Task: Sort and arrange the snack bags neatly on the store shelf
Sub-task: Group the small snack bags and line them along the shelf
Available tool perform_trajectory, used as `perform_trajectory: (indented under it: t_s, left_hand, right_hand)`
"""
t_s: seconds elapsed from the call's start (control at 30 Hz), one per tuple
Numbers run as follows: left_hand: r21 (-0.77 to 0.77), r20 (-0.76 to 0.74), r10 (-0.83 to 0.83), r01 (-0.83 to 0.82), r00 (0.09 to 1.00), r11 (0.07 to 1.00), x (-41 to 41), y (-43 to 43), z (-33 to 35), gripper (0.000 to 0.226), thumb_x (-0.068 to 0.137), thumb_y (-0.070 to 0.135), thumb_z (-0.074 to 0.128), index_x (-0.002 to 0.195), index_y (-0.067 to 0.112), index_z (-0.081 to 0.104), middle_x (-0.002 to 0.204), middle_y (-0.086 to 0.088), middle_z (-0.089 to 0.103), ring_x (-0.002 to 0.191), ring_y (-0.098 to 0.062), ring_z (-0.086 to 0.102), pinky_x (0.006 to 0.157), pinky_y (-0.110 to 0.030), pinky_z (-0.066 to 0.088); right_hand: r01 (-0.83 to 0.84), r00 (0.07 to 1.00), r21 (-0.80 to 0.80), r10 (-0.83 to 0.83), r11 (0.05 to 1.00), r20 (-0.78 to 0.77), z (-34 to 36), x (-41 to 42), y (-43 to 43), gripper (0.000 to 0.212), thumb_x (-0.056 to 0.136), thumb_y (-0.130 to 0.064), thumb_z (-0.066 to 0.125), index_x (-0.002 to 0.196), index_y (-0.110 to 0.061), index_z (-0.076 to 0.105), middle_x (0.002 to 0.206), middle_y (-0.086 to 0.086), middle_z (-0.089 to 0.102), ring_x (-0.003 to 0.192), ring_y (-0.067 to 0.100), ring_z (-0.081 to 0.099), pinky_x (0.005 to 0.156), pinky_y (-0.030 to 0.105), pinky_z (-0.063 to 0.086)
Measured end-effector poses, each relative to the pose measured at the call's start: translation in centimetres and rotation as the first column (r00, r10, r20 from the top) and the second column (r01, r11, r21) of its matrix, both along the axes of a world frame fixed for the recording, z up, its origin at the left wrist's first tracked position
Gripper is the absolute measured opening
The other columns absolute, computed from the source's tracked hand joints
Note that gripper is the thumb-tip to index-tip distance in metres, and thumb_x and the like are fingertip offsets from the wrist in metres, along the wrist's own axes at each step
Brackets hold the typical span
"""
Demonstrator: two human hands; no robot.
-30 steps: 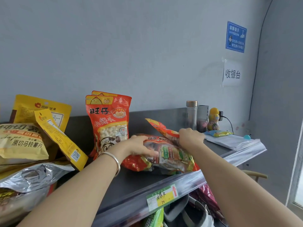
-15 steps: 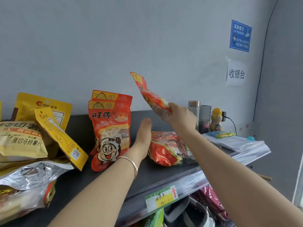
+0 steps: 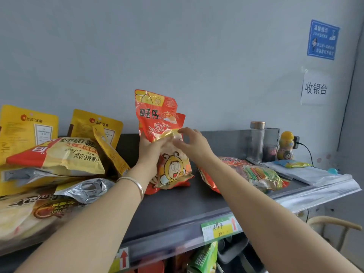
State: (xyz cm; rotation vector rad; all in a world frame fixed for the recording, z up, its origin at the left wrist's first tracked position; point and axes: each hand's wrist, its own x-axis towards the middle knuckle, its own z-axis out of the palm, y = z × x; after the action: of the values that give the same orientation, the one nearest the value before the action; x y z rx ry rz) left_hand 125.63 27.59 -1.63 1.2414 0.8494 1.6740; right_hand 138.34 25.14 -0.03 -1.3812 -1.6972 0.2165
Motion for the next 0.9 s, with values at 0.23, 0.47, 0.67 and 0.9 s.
perform_trajectory:
  t_s: [0.23, 0.47, 0.67, 0.9]
  left_hand:
    - [-0.053, -0.17, 0.035, -0.045, 0.985, 0.998, -2.1, -0.1, -2.3, 0.031, 0.09, 0.04, 0.057, 0.112, 0.018, 0.055, 0.097, 0.005, 0.063, 0.087, -0.012, 0.06, 0.069, -0.023, 0.044]
    - [0.095, -0.549, 0.371, -0.385, 0.749, 0.918, -1.5, 1.3, -5.7, 0.084, 0.085, 0.033, 0.066, 0.149, 0.021, 0.013, 0.137, -0.014, 0.036, 0.121, -0.03, 0.047, 0.097, -0.042, 0.042]
    - [-0.105, -0.729, 0.191, -0.383, 0.657, 0.918, 1.1, 2.0, -7.3, 0.073, 0.095, 0.051, 0.038, 0.149, 0.033, -0.009, 0.152, -0.011, 0.024, 0.134, -0.036, 0.033, 0.107, -0.056, 0.03]
    - [-0.025, -0.603, 0.191, -0.258, 0.774, 0.966, 0.5, 4.6, -6.9, 0.085, 0.095, 0.03, 0.051, 0.148, 0.034, -0.015, 0.147, -0.01, 0.031, 0.13, -0.029, 0.041, 0.105, -0.051, 0.038]
  right_hand:
    - [-0.222, 0.973, -0.362, 0.183, 0.905, -0.141, -4.2, -0.1, 1.6, 0.126, 0.07, -0.044, 0.081, 0.147, -0.043, -0.018, 0.149, 0.005, 0.038, 0.127, 0.026, 0.05, 0.102, 0.037, 0.045]
    - [0.075, 0.991, -0.214, -0.095, 0.974, -0.089, -6.2, -0.7, 2.6, 0.107, 0.08, -0.04, 0.072, 0.148, -0.043, -0.01, 0.132, 0.018, 0.047, 0.116, 0.035, 0.052, 0.098, 0.049, 0.046]
    - [0.206, 0.971, -0.194, -0.225, 0.959, -0.082, -8.2, -2.8, 2.4, 0.078, 0.094, -0.045, 0.048, 0.15, -0.039, -0.005, 0.139, 0.017, 0.033, 0.127, 0.038, 0.038, 0.103, 0.051, 0.036]
    - [0.221, 0.975, -0.087, -0.219, 0.971, 0.034, -7.4, -3.3, 4.7, 0.068, 0.099, -0.036, 0.043, 0.15, -0.04, -0.001, 0.139, 0.012, 0.03, 0.127, 0.034, 0.034, 0.105, 0.05, 0.032]
